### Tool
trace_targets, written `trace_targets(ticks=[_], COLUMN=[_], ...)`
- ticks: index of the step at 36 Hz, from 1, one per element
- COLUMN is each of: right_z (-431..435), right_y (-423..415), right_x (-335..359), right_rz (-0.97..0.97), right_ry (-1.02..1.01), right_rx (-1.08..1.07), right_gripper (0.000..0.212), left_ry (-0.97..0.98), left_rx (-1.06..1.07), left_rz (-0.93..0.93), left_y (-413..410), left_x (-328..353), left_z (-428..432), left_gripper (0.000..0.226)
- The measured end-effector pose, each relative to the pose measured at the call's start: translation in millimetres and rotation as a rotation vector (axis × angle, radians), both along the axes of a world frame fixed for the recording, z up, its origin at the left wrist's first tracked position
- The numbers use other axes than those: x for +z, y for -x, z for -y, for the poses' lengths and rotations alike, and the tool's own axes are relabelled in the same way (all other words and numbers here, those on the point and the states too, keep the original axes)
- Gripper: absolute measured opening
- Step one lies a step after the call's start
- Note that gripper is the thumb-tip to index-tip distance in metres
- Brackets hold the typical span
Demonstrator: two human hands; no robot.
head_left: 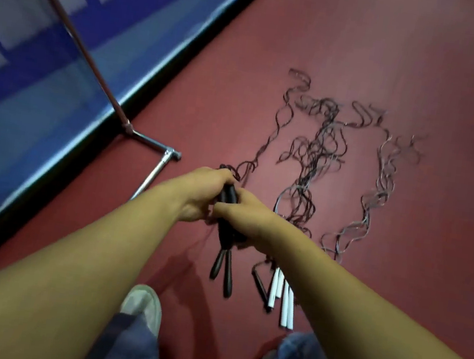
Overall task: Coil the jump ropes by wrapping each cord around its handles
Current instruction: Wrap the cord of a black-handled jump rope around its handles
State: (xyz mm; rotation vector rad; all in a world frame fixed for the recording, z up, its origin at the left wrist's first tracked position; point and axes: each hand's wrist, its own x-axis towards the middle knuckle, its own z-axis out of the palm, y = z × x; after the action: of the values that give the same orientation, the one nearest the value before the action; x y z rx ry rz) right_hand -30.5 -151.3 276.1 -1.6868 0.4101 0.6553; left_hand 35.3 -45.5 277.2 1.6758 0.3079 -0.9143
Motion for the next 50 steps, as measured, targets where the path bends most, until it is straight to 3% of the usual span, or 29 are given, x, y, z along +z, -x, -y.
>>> trace_targets(ticks=[5, 12, 17, 20, 22, 24, 27, 31, 34, 37, 42, 47, 50], right_z=[5, 1, 0, 1, 4, 6, 10, 16, 15, 11, 17, 25, 29], right_y=[14, 34, 39, 34, 31, 24, 13, 4, 5, 5, 7, 7, 2], right_x=[79, 176, 210, 212, 210, 202, 187, 158, 133, 109, 89, 90, 95], right_rz=[0.035, 0.194, 0.282, 0.288, 0.275, 0.27, 0.298, 0.345, 0.376, 0.361, 0.324, 0.229, 0.232], right_ry=[-0.165, -0.341, -0.407, -0.456, -0.481, -0.488, -0.448, -0.384, -0.248, -0.235, -0.307, -0.594, -0.728], right_rx=[-0.003, -0.015, 0.031, 0.083, 0.111, 0.095, -0.002, -0.225, -0.306, -0.435, -0.524, -0.537, -0.531], right_gripper=[0.012, 0.023, 0.014, 0.011, 0.01, 0.012, 0.012, 0.007, 0.013, 0.016, 0.023, 0.041, 0.04], left_ry=[-0.072, 0.13, -0.087, 0.113, 0.247, 0.318, 0.378, 0.165, -0.038, -0.192, -0.3, -0.299, -0.31], left_rx=[-0.012, 0.137, 0.154, 0.056, -0.071, -0.062, -0.03, -0.114, -0.198, -0.335, -0.51, -0.572, -0.586], left_rz=[0.207, 0.445, 0.748, 0.696, 0.628, 0.598, 0.519, 0.538, 0.637, 0.731, 0.747, 0.761, 0.814], left_y=[12, 27, 25, 28, 27, 22, 14, 21, 29, 38, 56, 60, 52], left_x=[85, 186, 202, 203, 195, 185, 167, 136, 115, 100, 89, 96, 98], left_z=[-16, -35, -47, -50, -52, -54, -52, -43, -34, -25, -18, -8, -11], left_gripper=[0.026, 0.02, 0.036, 0.072, 0.058, 0.033, 0.022, 0.026, 0.029, 0.031, 0.029, 0.021, 0.027])
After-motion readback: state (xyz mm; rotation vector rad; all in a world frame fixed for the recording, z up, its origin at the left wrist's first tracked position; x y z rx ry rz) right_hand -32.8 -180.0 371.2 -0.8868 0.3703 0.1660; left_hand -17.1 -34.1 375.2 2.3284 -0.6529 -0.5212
